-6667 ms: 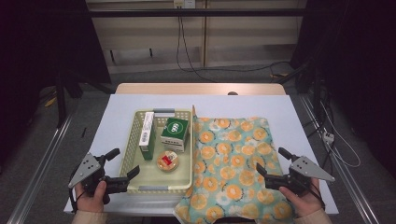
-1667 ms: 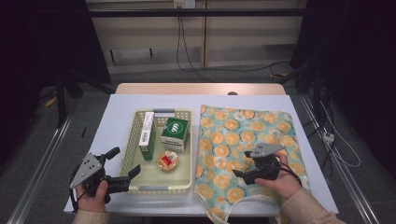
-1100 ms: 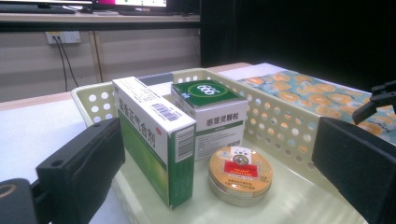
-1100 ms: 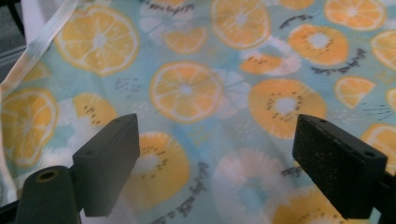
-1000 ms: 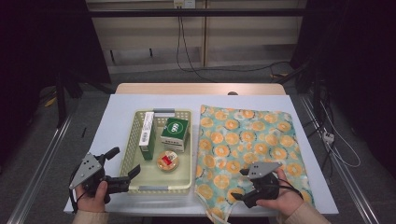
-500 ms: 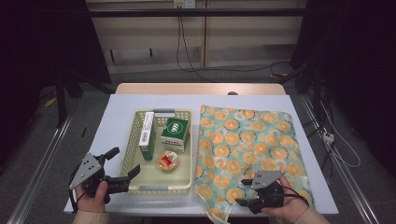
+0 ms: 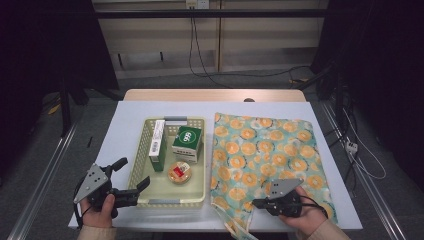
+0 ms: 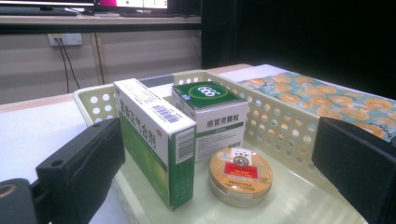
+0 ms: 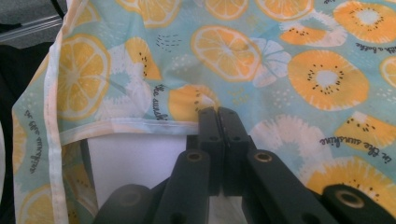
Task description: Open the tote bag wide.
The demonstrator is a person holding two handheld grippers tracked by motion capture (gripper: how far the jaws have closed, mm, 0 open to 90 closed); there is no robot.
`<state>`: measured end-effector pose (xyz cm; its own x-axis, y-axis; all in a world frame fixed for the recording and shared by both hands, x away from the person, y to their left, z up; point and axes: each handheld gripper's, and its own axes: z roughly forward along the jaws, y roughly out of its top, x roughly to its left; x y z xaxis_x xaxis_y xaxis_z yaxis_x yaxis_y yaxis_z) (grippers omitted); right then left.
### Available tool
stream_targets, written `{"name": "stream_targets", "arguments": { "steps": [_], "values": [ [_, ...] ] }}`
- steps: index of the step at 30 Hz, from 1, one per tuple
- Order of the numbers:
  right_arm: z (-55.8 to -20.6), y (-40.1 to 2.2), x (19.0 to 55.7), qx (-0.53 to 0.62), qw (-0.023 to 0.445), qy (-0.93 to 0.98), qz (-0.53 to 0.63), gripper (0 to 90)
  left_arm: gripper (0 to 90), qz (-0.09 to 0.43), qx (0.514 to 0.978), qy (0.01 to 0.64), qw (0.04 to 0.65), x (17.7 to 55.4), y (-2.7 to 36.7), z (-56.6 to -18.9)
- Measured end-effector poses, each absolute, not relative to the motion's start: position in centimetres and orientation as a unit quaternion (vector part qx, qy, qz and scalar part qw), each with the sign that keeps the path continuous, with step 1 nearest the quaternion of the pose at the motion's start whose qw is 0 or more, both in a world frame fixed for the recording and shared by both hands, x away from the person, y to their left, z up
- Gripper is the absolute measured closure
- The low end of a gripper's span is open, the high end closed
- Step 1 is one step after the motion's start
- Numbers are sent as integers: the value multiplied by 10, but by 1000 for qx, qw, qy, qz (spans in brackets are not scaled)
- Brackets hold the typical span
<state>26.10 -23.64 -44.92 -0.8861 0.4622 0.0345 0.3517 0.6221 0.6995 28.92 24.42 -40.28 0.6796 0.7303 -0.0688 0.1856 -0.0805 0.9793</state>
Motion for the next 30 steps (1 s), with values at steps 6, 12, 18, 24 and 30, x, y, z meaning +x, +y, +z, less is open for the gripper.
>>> {"name": "stream_targets", "arguments": {
  "steps": [6, 12, 18, 24, 30],
  "values": [
    [-446, -237, 273, 253, 79, 882, 390, 900, 24, 230, 698, 328, 593, 289, 244, -403],
    [-440, -233, 293, 272, 88, 871, 401, 900, 24, 230, 700, 326, 592, 290, 245, -403],
    [-434, -229, 318, 292, 108, 859, 406, 900, 24, 230, 698, 327, 594, 290, 245, -403],
    [-432, -231, 344, 319, 121, 848, 405, 900, 24, 230, 698, 328, 594, 290, 247, -403],
    [-428, -234, 368, 343, 133, 835, 410, 900, 24, 229, 699, 326, 594, 290, 246, -403]
  ]
}}
